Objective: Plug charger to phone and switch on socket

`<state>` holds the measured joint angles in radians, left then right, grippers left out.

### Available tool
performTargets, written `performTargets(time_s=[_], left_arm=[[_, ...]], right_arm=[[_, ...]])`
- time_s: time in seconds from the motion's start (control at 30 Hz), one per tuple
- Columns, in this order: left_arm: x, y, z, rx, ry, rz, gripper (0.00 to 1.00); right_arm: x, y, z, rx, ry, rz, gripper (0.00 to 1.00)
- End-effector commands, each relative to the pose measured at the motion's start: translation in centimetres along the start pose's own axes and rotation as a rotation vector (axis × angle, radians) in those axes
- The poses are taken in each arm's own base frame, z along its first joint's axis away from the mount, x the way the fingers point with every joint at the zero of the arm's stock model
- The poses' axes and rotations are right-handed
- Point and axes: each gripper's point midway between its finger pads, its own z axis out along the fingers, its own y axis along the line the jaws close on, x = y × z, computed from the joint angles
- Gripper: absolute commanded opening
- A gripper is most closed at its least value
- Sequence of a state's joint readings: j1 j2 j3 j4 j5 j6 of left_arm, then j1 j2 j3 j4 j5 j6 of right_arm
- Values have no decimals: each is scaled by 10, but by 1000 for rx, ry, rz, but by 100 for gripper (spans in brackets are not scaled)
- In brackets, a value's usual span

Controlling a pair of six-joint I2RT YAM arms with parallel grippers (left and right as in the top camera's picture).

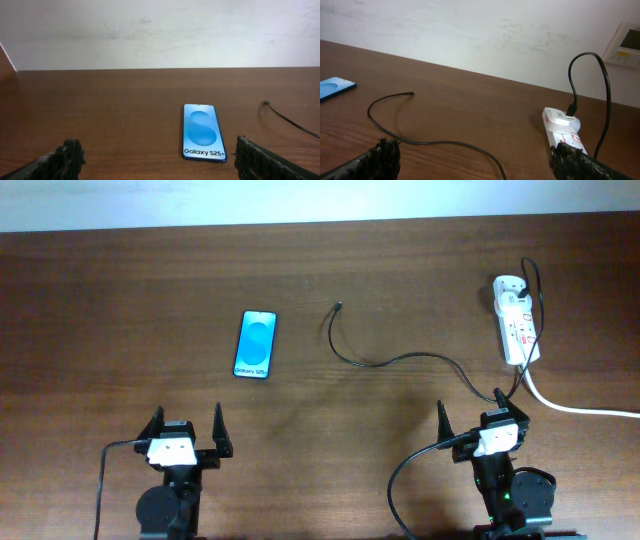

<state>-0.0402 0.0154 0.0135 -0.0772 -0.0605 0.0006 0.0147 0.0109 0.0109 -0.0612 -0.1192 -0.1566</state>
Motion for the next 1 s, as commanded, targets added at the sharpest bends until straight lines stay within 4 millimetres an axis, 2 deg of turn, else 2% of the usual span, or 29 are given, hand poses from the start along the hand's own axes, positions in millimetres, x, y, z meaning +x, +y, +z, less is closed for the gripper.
performTargets(time_s=[0.0,0.17,0.27,0.47,0.6,0.67,0.73,0.87,0.97], left_arm=[[-3,0,0,-2,-19,14,99],[0,0,-1,-2,2,16,99],[-10,0,-1,-3,20,16,99],[-57,0,9,-2,87,22,99],[-78,-1,21,-1,168,27,99],[-93,-2,31,0,198,29,99],[-106,-8,42,28,221,28,99],[-119,-13,64,55,363,30,99],[-134,-32,84,151,494,12,99]], right_arm=[[3,-1,0,10,7,4,98],[1,7,0,-35,-5,4,98],[-6,10,0,-54,-32,0,98],[-28,6,-3,-42,-112,-10,98],[-63,2,-12,-37,-167,25,98],[-81,4,-16,-70,-162,96,98],[-99,5,-17,-89,-153,97,98],[-134,1,-10,-121,11,124,98],[-155,3,1,-173,169,156,98]])
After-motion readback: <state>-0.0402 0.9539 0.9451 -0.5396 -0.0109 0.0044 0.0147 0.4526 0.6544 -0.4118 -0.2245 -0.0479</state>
